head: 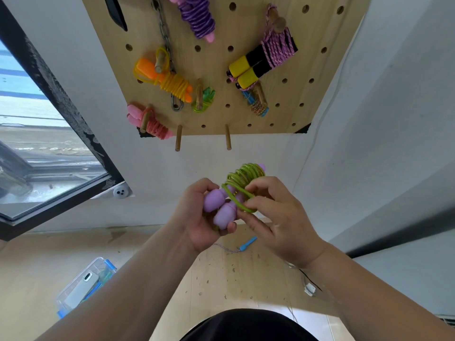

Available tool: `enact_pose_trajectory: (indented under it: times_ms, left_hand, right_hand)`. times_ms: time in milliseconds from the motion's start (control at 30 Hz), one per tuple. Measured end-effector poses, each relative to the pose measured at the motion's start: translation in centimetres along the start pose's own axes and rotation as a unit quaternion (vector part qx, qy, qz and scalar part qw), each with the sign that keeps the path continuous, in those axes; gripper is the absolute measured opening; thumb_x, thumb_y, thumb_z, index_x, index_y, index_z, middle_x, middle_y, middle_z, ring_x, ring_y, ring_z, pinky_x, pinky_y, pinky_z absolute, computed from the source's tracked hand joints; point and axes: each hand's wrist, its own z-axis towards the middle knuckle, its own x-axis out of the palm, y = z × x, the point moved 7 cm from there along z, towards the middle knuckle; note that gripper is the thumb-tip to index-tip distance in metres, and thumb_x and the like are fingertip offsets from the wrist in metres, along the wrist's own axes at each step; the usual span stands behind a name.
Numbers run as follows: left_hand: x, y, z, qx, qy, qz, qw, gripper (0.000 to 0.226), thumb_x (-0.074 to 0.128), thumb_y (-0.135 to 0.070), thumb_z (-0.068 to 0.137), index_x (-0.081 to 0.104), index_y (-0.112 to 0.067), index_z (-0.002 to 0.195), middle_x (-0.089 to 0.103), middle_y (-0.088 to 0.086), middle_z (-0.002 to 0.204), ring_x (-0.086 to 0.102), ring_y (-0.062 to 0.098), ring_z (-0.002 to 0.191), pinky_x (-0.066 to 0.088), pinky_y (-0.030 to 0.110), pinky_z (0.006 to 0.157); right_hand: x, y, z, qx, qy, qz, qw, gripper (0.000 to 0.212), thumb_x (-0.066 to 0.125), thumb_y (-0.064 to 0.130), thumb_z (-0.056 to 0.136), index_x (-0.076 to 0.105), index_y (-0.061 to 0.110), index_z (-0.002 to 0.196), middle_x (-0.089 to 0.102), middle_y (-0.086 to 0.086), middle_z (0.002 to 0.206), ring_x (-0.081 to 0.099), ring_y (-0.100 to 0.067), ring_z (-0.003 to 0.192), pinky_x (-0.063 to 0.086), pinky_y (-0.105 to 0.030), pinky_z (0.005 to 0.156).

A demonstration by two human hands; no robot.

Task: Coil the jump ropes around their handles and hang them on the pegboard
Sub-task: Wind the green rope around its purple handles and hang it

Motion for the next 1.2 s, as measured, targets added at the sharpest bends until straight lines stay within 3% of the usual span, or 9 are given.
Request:
enact_pose_trajectory:
  times_ms: [233,467,533,667,800,900,1000,1100,1200]
  left_hand:
    - [1.7,-0.5,-1.2,0.008,0.085,0.001,0.996,0.034,0.061,-0.028,0.083,0.074,-0.002,0.099,0.068,0.018,0.091,0.066,0.03,0.068,0.06,0.036,0.051]
    - [1.6,-1.1,-2.3,0.026,0.101,0.152,0.983,0.045,0.061,-0.029,0.079,0.071,-0.002,0.113,0.072,0.024,0.106,0.068,0.041,0.084,0.059,0.042,0.056]
    - [1.7,-2.0,-2.9,0.07,0.086,0.245,0.963,0.037,0.065,-0.04,0.074,0.08,-0.014,0.095,0.073,0.021,0.092,0.063,0.037,0.076,0.052,0.038,0.055]
    - [1.3,-4.3,-3.3,0.226,-0.034,0.433,0.872,0.031,0.059,-0.057,0.086,0.076,-0.037,0.07,0.072,0.003,0.075,0.065,0.02,0.072,0.055,0.052,0.071]
    - [2.1,-3.2,-3.4,0.327,0.051,0.375,0.866,0.04,0.041,-0.05,0.097,0.063,-0.032,0.126,0.072,-0.004,0.116,0.065,0.011,0.113,0.052,0.039,0.099]
    - [2.8,-1.5,-3.3,0.328,0.088,0.367,0.866,0.032,0.047,-0.031,0.1,0.059,-0.025,0.129,0.071,-0.004,0.12,0.065,0.011,0.117,0.054,0.027,0.094]
    - [2.1,-0.8,-2.9,0.332,0.059,0.344,0.876,0.032,0.051,-0.031,0.098,0.06,-0.021,0.127,0.072,0.004,0.117,0.068,0.018,0.113,0.057,0.036,0.093]
    - [1.4,-0.4,-2.9,0.313,0.042,0.314,0.895,0.031,0.054,-0.036,0.098,0.063,-0.017,0.121,0.074,0.005,0.101,0.071,0.019,0.092,0.06,0.033,0.078]
    - [0.9,-0.7,-3.2,0.302,0.034,0.291,0.907,0.027,0.05,-0.032,0.101,0.064,-0.013,0.112,0.075,-0.002,0.083,0.063,0.018,0.069,0.053,0.034,0.058]
  right_hand:
    - [-0.8,-0.1,-0.1,-0.046,-0.042,-0.034,0.997,0.038,0.08,0.018,0.08,0.058,0.013,0.111,0.057,-0.01,0.124,0.061,-0.026,0.109,0.053,-0.033,0.09]
    - [-2.5,1.4,0.5,-0.122,-0.092,-0.092,0.984,0.026,0.078,0.024,0.089,0.055,0.012,0.089,0.069,-0.012,0.11,0.06,-0.031,0.076,0.05,-0.036,0.069]
    - [-2.9,2.0,0.9,-0.125,-0.075,-0.076,0.986,0.026,0.077,0.024,0.089,0.059,0.007,0.082,0.07,-0.015,0.1,0.061,-0.029,0.075,0.051,-0.033,0.069]
    - [-3.7,0.8,1.9,0.041,-0.06,0.059,0.996,0.035,0.078,0.026,0.086,0.055,0.006,0.07,0.051,0.0,0.072,0.048,-0.02,0.065,0.041,-0.029,0.058]
    - [-2.3,-1.3,0.8,0.262,-0.09,0.246,0.929,0.037,0.08,0.03,0.082,0.054,0.006,0.073,0.049,0.003,0.065,0.051,-0.017,0.062,0.045,-0.033,0.057]
    - [-0.6,-1.2,0.3,0.309,-0.06,0.281,0.907,0.033,0.082,0.036,0.081,0.06,0.011,0.076,0.057,-0.007,0.067,0.055,-0.024,0.063,0.052,-0.038,0.058]
    - [0.3,-1.8,0.1,0.336,-0.003,0.308,0.89,0.033,0.079,0.04,0.076,0.065,0.013,0.089,0.065,-0.017,0.079,0.063,-0.036,0.071,0.056,-0.051,0.061]
    - [0.2,-2.7,-0.2,0.348,0.081,0.391,0.848,0.034,0.075,0.024,0.077,0.06,0.013,0.105,0.072,-0.019,0.089,0.067,-0.026,0.073,0.053,-0.036,0.062]
    - [0.1,-3.2,-0.7,0.391,0.123,0.453,0.792,0.034,0.06,0.027,0.085,0.064,0.005,0.112,0.074,-0.02,0.099,0.069,-0.031,0.079,0.052,-0.037,0.064]
